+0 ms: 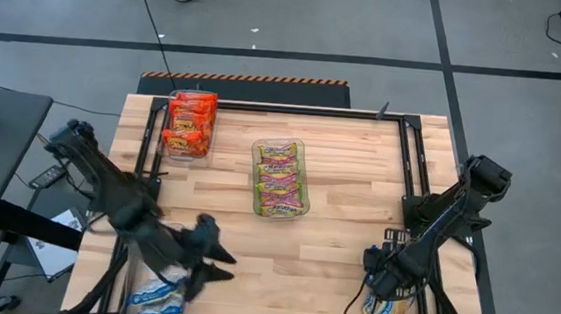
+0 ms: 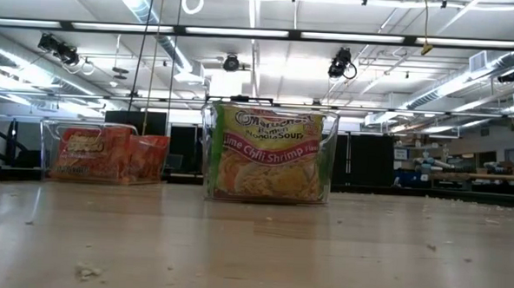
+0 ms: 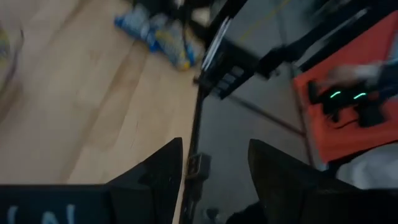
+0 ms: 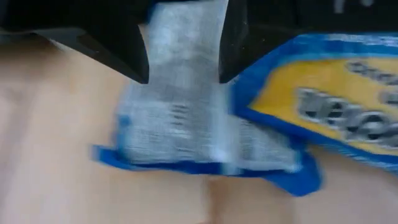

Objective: Sort Maruchan noodles
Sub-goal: Put the top blue noodle pack into the bottom transparent bin

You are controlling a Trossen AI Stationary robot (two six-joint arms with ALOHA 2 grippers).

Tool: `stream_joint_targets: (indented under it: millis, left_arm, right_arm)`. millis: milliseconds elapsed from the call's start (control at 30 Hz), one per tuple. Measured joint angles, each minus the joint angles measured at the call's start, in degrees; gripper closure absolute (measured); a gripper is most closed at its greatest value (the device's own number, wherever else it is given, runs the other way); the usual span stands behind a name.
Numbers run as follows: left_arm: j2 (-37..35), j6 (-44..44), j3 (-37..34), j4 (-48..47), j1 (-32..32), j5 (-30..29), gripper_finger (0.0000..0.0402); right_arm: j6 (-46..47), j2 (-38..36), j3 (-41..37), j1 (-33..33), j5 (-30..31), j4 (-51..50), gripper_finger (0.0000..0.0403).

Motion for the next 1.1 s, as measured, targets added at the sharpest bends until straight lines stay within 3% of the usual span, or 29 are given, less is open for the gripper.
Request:
stream_joint_targets:
  millis: [133,267,367,500,567,800,933,1100]
  left_arm:
    - [-6.55,6.67,0.00,0.36,-0.68,-3.67,0.0214]
    - [-11.75,13.59,0.00,0.82,-1.58,-8.26,0.0214]
    - [-14.31,18.72,0.00,1.40,-1.54,-10.65,0.0214]
    - [-15.77,23.94,0.00,2.39,-1.30,-15.89,0.0214]
    - [-16.34,23.82,0.00,2.35,-0.23,-15.91,0.0214]
    - [-21.08,27.19,0.00,-3.28,4.89,-13.15,0.0214]
    - [-24.11,28.41,0.00,-10.31,7.29,-15.43,0.0199]
    - [-24.17,26.24,-0.95,-10.39,10.06,-11.79,0.0149]
  right_arm:
    - [0.22,0.29,-3.60,0.00,-3.18,7.08,0.0207]
    - [3.05,1.52,-4.55,-1.45,-3.39,6.78,0.0225]
    - [3.23,1.75,-4.30,-2.77,-0.17,6.88,0.0269]
    - [3.35,1.15,-3.39,-5.19,0.37,5.77,0.0365]
    - [2.53,0.04,-0.49,-6.26,1.24,3.72,0.0386]
    - [-2.00,-5.59,17.82,-12.84,7.33,-2.16,0.0384]
    - [-6.16,-8.62,26.20,-17.73,12.76,5.11,0.0388]
    - [-17.70,-12.03,28.88,-22.45,19.45,28.16,0.0385]
